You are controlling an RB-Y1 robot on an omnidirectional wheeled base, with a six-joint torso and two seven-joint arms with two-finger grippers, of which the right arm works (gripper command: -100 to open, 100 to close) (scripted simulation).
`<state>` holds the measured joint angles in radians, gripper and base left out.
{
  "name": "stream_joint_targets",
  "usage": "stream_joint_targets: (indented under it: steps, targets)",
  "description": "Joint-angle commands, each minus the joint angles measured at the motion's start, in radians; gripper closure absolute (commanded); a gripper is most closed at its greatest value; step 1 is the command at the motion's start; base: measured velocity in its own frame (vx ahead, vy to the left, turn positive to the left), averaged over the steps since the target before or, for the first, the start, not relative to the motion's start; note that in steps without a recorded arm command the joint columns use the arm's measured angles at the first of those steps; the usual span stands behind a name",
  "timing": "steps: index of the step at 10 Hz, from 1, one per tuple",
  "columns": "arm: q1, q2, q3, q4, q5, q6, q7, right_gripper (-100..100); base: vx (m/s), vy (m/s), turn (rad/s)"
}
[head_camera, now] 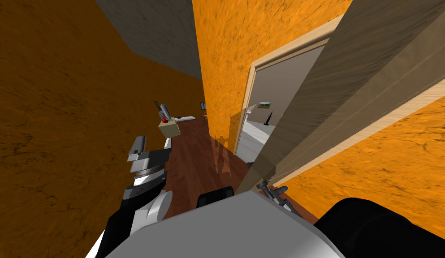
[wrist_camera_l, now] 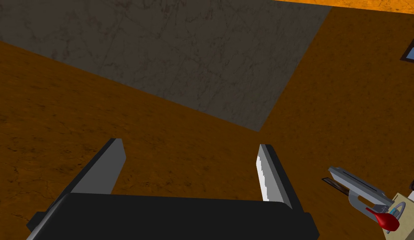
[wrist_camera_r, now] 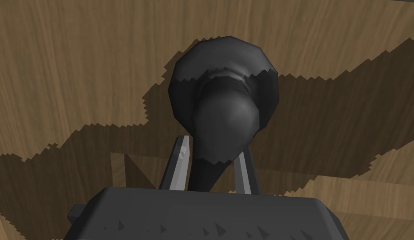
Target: Pull the door open
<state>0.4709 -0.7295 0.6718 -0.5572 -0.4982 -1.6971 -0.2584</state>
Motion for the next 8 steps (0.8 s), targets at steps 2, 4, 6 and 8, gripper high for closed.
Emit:
stream_joint_targets:
  steps: [2,4,6,8]
  targets:
    - [0.004,0.021,0.019,0.018,0.015,-0.011,-0.002,100,0.003,-0.003,0.011]
    - [0.004,0.021,0.019,0.018,0.015,-0.011,-0.002,100,0.003,0.003,-0.012]
    - [-0.012,0.008,0.001,0.032,-0.002,0.007,-0.008,100,0.055,-0.020,0.077]
    - [-0.009,0.005,0.002,0.033,-0.010,0.044,-0.010,100,0.133,-0.038,0.207]
